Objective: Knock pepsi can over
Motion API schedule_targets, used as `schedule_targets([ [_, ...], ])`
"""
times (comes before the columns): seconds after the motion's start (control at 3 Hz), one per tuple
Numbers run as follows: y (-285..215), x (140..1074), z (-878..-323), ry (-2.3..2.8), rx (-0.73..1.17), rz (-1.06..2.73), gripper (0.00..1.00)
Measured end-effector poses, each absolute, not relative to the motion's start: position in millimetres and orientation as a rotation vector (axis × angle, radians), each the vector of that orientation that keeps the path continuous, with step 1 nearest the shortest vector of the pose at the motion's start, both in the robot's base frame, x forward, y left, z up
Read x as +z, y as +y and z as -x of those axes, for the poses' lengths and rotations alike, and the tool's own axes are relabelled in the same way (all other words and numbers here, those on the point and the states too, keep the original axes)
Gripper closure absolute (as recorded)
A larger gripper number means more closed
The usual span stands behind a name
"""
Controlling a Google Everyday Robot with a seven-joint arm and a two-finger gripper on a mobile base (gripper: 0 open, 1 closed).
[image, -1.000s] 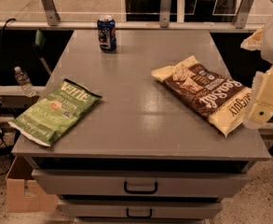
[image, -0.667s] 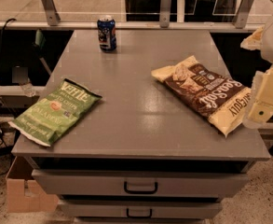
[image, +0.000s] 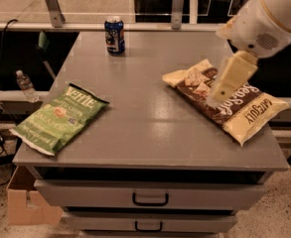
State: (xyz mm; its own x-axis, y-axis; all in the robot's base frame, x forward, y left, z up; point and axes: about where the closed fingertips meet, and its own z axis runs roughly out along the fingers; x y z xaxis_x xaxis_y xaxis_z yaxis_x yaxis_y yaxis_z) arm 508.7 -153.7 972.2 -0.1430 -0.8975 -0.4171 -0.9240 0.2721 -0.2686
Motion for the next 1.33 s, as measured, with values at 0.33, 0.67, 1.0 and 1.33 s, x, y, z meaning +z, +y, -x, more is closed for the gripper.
schedule_targets([
  [0.33, -107.3, 972.8, -562.3, 1.973, 0.179, 1.550, 0.00],
  [0.67, -49.7, 976.7, -621.0, 1.901, 0.291, 1.455, 0.00],
  [1.0, -49.6, 976.7, -620.9, 1.901, 0.291, 1.455, 0.00],
  [1.33, -39.8, 973.9, -628.9, 1.898, 0.322, 1.417, 0.00],
])
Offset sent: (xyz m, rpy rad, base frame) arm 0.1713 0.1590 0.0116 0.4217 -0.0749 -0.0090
